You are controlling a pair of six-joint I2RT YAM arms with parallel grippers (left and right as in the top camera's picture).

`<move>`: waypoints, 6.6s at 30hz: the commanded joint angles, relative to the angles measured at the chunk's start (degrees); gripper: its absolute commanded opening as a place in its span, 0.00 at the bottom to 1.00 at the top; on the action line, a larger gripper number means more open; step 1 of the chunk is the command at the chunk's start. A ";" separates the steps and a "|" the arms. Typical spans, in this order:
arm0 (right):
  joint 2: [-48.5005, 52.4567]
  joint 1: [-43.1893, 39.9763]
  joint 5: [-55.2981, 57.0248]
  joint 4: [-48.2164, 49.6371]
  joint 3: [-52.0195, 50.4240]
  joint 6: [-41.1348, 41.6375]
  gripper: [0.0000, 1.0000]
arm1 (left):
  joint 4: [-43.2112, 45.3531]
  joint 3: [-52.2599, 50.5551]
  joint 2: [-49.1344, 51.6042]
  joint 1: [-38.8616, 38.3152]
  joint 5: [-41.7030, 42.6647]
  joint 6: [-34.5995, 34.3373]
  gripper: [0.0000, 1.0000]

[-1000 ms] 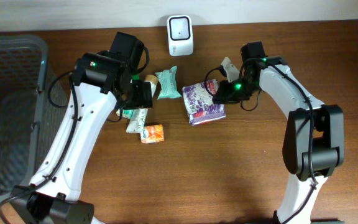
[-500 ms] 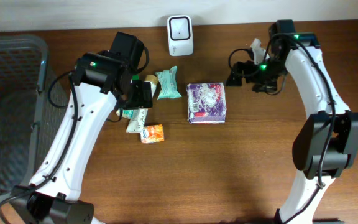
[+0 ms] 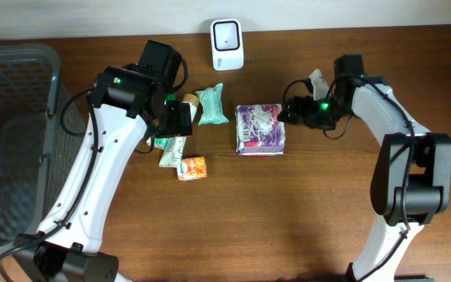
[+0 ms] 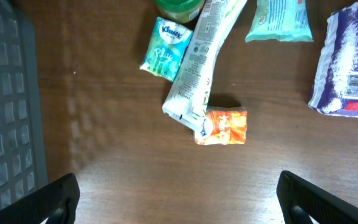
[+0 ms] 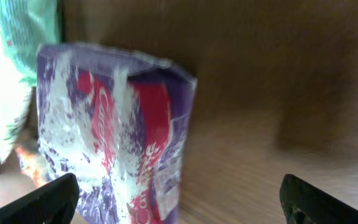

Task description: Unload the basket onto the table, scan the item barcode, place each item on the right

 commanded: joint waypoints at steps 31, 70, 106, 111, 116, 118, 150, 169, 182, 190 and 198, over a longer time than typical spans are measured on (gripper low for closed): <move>-3.43 27.56 35.78 -13.31 10.67 13.03 0.66 | 0.00 0.13 -0.24 0.70 -0.02 -0.76 0.99; -2.34 13.05 9.90 52.30 4.52 34.86 0.04 | 0.00 0.13 -0.24 0.70 -0.02 -0.74 0.99; 10.80 -39.71 -2.93 26.47 12.28 45.53 0.99 | 0.00 0.13 -0.24 0.70 -0.02 -0.74 0.99; 9.22 -39.39 -9.66 22.47 12.31 37.55 0.99 | 0.00 0.13 -0.24 0.68 0.00 -0.74 0.99; -6.95 -39.01 1.22 15.63 12.31 31.63 0.99 | 0.00 0.13 -0.24 0.70 0.00 -0.74 0.99; -15.30 -38.51 1.68 11.78 12.31 28.74 0.99 | 0.00 0.13 -0.24 0.66 -0.02 -0.74 0.99; 12.72 27.39 14.49 27.17 8.37 31.19 0.47 | 0.00 0.13 -0.24 0.70 0.00 -0.74 0.99; 4.26 23.82 19.71 -21.18 13.70 7.56 0.68 | 0.00 0.13 -0.24 0.70 0.00 -0.74 0.99; 4.39 31.89 25.22 -21.57 16.59 9.92 0.36 | 0.00 0.13 -0.24 0.68 0.00 -0.76 0.99; 4.96 31.78 36.41 -18.18 15.37 16.85 0.34 | 0.00 0.13 -0.24 0.70 -0.02 -0.74 0.99; 7.96 31.89 35.50 -17.09 15.13 16.87 0.35 | 0.00 0.13 -0.24 0.70 -0.02 -0.76 0.99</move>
